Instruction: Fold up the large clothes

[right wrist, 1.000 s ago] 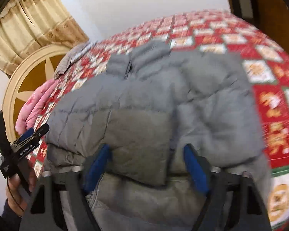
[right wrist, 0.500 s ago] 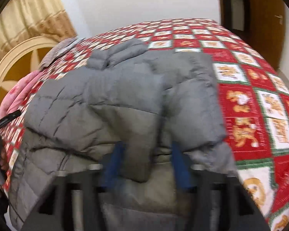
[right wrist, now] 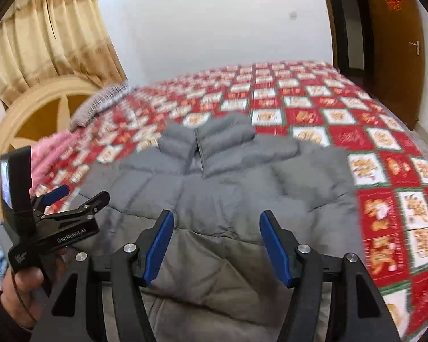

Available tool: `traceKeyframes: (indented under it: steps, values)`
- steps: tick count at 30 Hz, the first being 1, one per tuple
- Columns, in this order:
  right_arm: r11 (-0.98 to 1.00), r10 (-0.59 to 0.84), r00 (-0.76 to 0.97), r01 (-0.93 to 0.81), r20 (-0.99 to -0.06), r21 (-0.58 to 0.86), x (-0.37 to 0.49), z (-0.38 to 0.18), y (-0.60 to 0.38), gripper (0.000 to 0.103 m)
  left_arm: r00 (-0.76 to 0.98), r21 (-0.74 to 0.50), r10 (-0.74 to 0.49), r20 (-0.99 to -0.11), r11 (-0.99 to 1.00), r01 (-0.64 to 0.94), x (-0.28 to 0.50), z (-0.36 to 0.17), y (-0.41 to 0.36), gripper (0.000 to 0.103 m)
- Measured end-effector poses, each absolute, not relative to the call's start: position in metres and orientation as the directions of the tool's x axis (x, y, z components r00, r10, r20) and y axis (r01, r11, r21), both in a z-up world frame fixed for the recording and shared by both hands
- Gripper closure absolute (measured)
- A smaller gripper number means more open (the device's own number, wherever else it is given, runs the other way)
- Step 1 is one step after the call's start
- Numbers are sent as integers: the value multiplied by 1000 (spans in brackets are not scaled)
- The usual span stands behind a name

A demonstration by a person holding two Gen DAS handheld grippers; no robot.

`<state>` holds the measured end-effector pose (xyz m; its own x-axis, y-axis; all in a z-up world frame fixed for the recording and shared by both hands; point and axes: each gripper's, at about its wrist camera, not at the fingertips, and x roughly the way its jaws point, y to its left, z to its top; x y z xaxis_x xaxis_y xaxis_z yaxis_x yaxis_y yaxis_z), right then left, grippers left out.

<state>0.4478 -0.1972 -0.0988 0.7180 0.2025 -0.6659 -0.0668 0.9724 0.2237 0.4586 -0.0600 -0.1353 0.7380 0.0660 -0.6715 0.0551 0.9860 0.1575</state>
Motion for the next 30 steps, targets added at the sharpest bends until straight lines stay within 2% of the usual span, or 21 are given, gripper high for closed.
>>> traceKeyframes:
  steps: [4, 9, 17, 30]
  values:
    - [977, 179, 685, -43, -706, 207, 463, -133, -191, 40, 724, 128, 56, -687, 991, 46, 459, -155, -53, 0]
    - [983, 162, 686, -48, -710, 178, 460, -159, -197, 40, 713, 88, 37, -700, 996, 35, 458, -169, -52, 0]
    - [987, 143, 676, -44, -723, 155, 459, -174, -194, 40, 696, 135, 76, -714, 990, 31, 462, -178, -60, 0]
    - [998, 67, 671, -33, -739, 60, 461, -180, -182, 39, 659, 133, 80, -748, 991, 30, 467, -187, -60, 0]
